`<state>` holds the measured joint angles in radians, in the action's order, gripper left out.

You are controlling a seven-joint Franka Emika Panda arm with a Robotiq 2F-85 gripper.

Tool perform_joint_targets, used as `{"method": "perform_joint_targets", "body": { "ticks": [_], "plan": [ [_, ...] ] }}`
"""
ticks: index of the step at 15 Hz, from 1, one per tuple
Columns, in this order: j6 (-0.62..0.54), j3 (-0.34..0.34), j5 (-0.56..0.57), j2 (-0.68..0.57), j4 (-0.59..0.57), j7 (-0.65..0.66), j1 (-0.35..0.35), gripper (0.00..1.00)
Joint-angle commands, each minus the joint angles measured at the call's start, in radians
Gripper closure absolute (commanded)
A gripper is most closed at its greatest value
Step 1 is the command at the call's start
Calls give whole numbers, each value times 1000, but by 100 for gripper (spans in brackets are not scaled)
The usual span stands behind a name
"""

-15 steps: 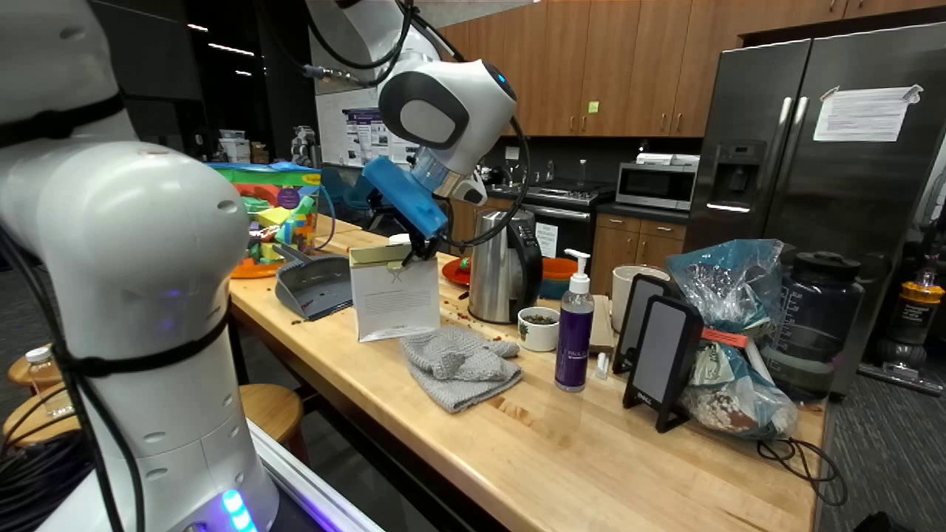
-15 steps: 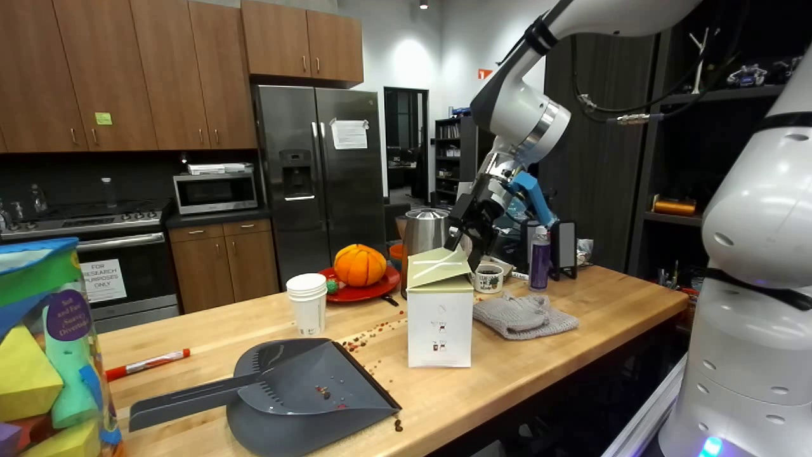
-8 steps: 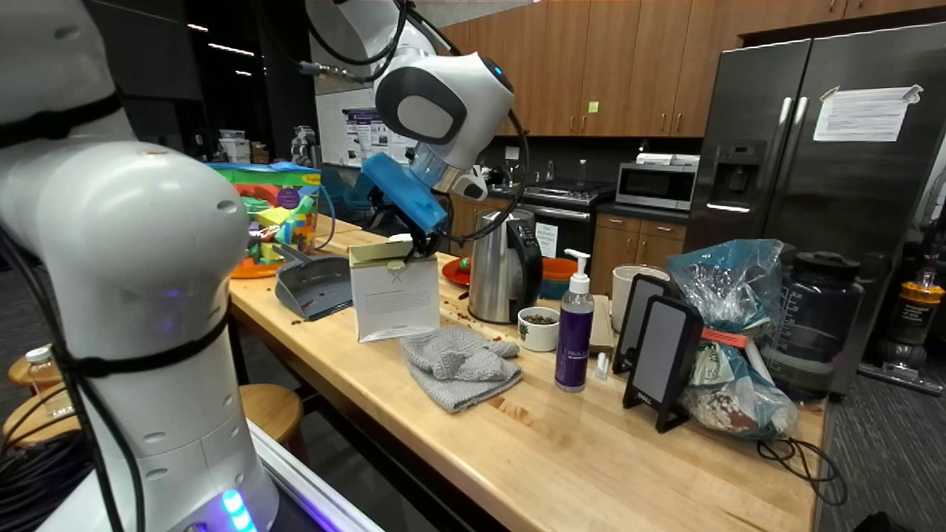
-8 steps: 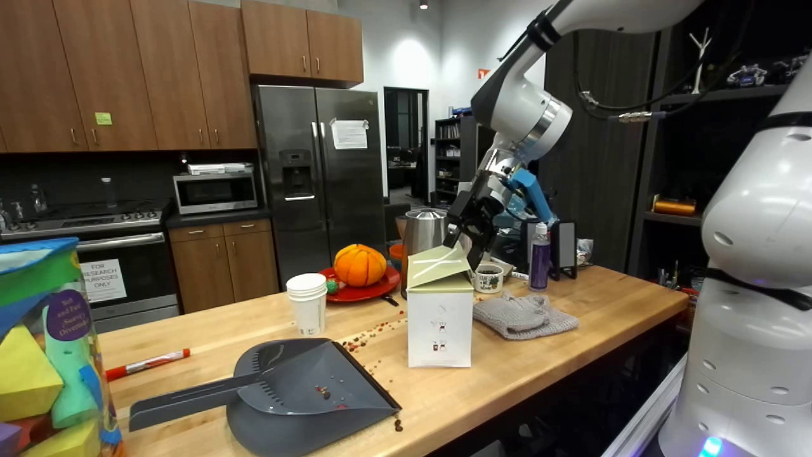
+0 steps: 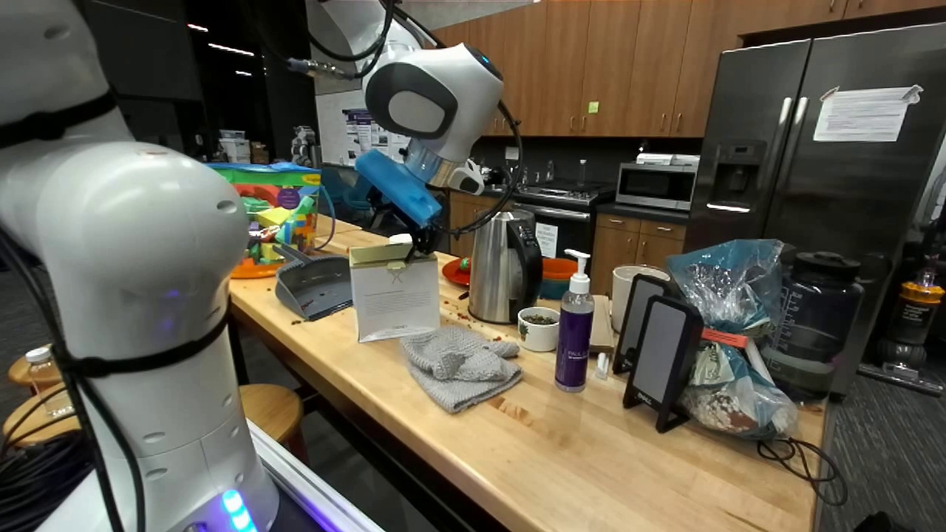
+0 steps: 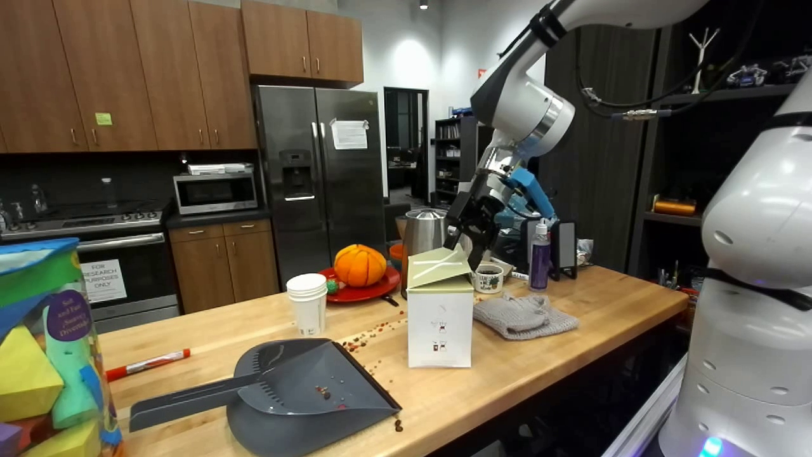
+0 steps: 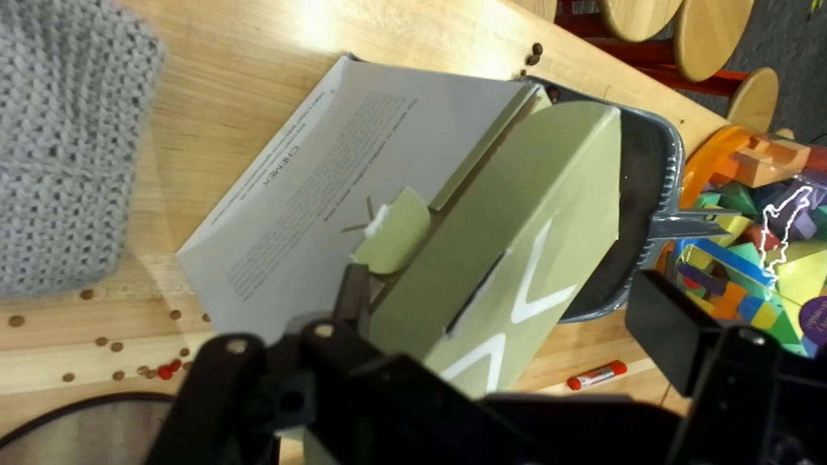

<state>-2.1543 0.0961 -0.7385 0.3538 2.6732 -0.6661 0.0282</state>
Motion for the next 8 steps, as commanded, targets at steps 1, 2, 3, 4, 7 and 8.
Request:
{"method": "perform_joint_targets", "body": {
  "ticks": [1, 2, 3, 4, 7, 8],
  "plan": [
    [-26, -6, 38, 49, 36, 50, -12, 0],
    [-32, -5, 43, 53, 41, 54, -11, 0],
    [-36, -4, 49, 56, 45, 62, -10, 0],
    [-40, -3, 54, 58, 48, 66, -8, 0],
    [-45, -2, 64, 69, 57, 78, -3, 0],
    [-45, -1, 67, 76, 59, 82, -1, 0]
  ]
}}
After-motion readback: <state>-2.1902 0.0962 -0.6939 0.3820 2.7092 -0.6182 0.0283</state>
